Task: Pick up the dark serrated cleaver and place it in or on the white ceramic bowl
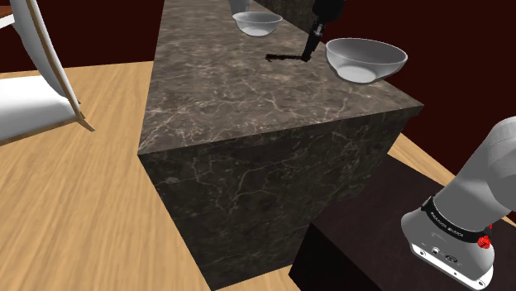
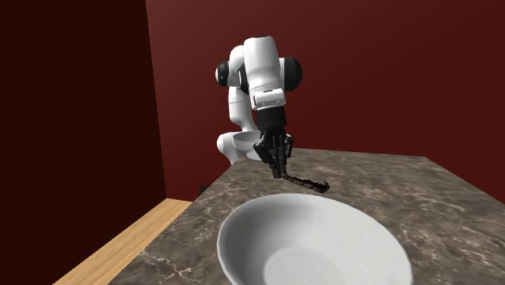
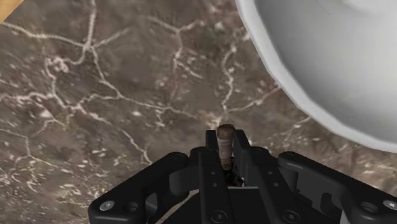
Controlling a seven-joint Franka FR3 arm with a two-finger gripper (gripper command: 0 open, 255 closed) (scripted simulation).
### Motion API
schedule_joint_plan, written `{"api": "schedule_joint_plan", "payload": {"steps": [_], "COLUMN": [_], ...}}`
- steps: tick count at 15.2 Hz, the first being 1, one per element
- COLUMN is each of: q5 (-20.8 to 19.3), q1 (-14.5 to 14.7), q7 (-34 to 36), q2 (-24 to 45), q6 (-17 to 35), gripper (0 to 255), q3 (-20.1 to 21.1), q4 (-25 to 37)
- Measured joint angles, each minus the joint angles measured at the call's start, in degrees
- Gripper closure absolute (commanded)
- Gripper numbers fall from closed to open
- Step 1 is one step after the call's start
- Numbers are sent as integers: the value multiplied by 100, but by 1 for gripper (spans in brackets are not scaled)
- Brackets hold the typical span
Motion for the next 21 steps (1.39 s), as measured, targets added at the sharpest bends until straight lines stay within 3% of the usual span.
{"api": "schedule_joint_plan", "payload": {"steps": [21], "q5": [-68], "q1": [-14], "q7": [162], "q2": [79], "q6": [-1576], "gripper": [255], "q3": [-9], "q4": [1590]}}
